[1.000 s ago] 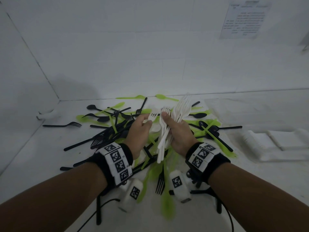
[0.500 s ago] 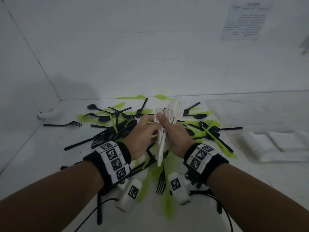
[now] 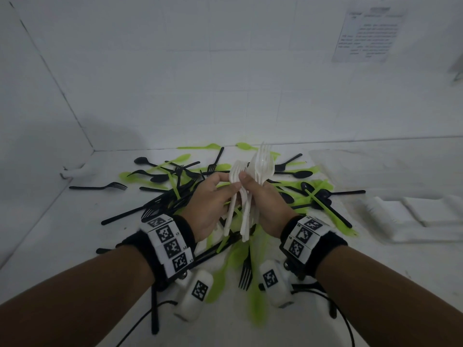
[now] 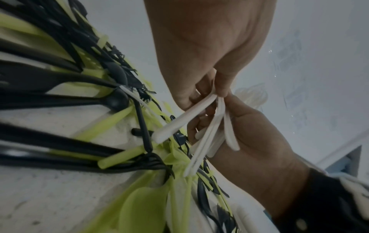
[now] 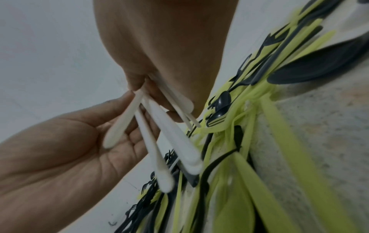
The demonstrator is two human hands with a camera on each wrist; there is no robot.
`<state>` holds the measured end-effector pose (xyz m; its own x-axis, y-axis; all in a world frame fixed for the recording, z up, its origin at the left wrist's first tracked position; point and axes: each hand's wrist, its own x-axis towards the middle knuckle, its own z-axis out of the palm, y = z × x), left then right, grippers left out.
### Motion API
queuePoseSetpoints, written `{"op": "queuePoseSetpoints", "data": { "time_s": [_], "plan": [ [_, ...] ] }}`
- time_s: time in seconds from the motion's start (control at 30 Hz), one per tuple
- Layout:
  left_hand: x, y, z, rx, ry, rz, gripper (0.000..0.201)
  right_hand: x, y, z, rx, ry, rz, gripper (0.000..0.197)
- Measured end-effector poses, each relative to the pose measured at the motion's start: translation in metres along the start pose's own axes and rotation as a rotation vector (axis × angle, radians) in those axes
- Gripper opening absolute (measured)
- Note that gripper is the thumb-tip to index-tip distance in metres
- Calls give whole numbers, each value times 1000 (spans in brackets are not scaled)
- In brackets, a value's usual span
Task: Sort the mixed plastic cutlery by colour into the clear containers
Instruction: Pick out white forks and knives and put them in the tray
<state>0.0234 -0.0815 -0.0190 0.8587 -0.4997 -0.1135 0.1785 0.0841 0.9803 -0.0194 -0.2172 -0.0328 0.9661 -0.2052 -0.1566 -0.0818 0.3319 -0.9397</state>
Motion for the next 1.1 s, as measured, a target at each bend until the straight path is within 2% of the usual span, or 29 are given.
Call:
{"op": "queuePoseSetpoints", "data": {
  "time_s": [0.2, 0.3, 0.5, 0.63, 0.7, 0.87, 0.97, 1.1],
  "plan": [
    [-10, -1, 6, 75, -121, 81, 39, -1, -1, 16, -56, 69, -35, 41],
    [-16, -3, 7, 52, -147, 102, 42, 0, 3, 16, -83, 63, -52, 39],
    [-13, -10, 8, -10, -26, 80, 36, -3, 7, 17, -78, 32, -4, 26],
    [-3, -18, -3, -40, 117, -2, 38, 0, 4, 13, -78, 99, 31, 8],
    [0, -22, -7, -20, 133, -23, 39, 2, 6, 14, -91, 137, 33, 11],
    [-6, -23, -1, -73, 8, -47, 33, -5, 7, 22, -158, 76, -23, 19],
    [-1, -26, 2, -51, 61, -66, 35, 0, 14, 22, -266, 143, -88, 17],
    [4, -23, 11, -134, 136, -110, 37, 8, 23, 23, -349, 255, -124, 23]
  ]
}}
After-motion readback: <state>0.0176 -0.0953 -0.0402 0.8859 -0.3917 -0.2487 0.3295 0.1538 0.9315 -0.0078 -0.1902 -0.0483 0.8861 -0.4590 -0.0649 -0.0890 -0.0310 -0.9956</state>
